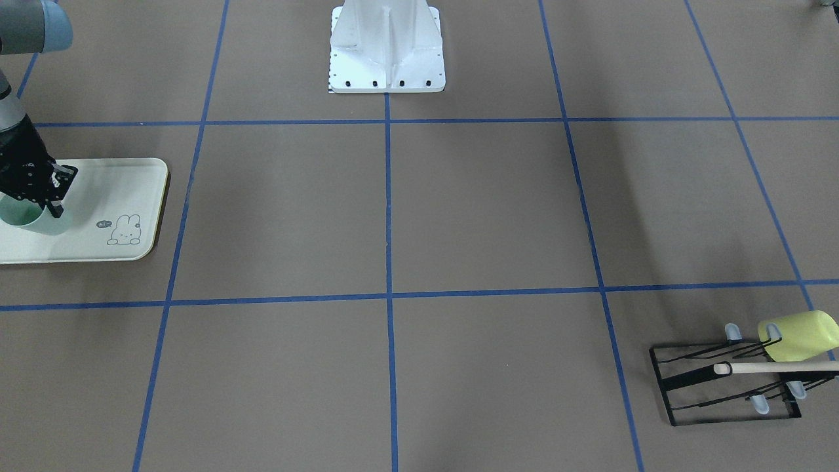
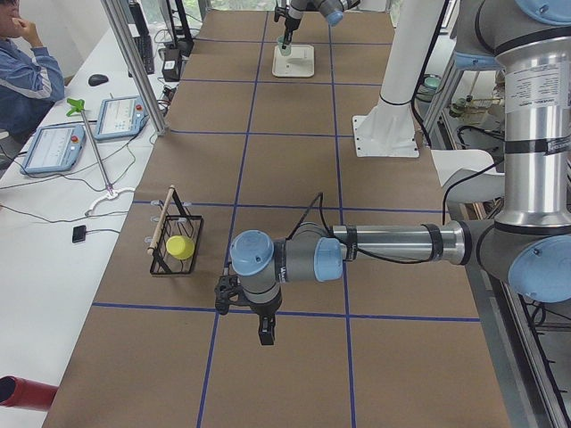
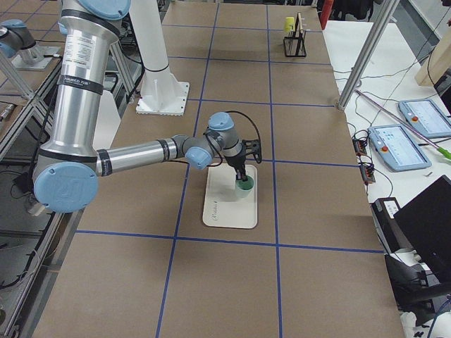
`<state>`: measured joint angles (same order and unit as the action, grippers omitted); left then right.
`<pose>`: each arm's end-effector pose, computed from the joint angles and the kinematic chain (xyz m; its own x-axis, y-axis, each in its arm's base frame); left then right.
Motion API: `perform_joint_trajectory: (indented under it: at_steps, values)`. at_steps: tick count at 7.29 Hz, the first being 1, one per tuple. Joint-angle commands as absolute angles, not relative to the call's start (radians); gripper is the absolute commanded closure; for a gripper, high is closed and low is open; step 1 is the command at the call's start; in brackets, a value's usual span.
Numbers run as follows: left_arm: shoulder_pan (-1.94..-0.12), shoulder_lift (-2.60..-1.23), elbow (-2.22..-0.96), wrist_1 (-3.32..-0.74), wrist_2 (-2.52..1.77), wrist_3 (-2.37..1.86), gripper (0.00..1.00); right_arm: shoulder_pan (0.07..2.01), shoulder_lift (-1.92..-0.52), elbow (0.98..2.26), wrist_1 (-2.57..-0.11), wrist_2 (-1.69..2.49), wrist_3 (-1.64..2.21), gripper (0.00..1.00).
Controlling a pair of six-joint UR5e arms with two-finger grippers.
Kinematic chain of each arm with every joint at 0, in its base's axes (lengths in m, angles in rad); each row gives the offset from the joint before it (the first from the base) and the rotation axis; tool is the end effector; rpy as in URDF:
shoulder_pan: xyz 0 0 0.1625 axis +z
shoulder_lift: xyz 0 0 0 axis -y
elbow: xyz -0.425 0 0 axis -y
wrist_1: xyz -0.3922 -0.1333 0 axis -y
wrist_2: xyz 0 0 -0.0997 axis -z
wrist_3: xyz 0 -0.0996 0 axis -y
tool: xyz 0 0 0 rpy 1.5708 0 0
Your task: Left arm grabs green cup and hands to right arm on tray
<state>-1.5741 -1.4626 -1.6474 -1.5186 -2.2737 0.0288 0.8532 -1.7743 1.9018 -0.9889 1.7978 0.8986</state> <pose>-0.0704 -0.4389 0.6815 0.7626 -0.0279 -0.6463 -0.0187 0.9977 -0.0651 -0.2071 -0.4059 0.5376 0.7875 -0.0205 0.6160 -0.1883 0.9437 0.2720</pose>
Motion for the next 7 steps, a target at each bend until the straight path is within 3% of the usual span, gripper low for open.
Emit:
perform_joint_trajectory:
  at_steps: [1, 4, 5, 6, 7]
  values:
    - [-1.574, -1.465, -1.647, -1.519, -2.273, 0.028, 0.00, 0.795, -1.775, 1.898, -0.974, 1.725, 0.974, 1.00]
    - [-1.574, -1.465, -1.649, -1.519, -2.273, 0.028, 0.00, 0.767, -1.776, 1.898, -0.974, 1.695, 0.982, 1.00]
    - [-1.572, -1.465, -1.649, -1.520, -2.273, 0.028, 0.00, 0.762, -1.775, 1.896, -0.974, 1.698, 0.980, 0.63]
    - [-1.572, -1.465, -1.649, -1.519, -2.275, 0.028, 0.00, 0.761, -1.773, 1.902, -0.974, 1.697, 0.979, 0.01]
    - [-1.572, -1.465, -1.649, -1.519, -2.275, 0.028, 0.00, 0.767, -1.775, 1.920, -0.976, 1.709, 0.967, 0.00]
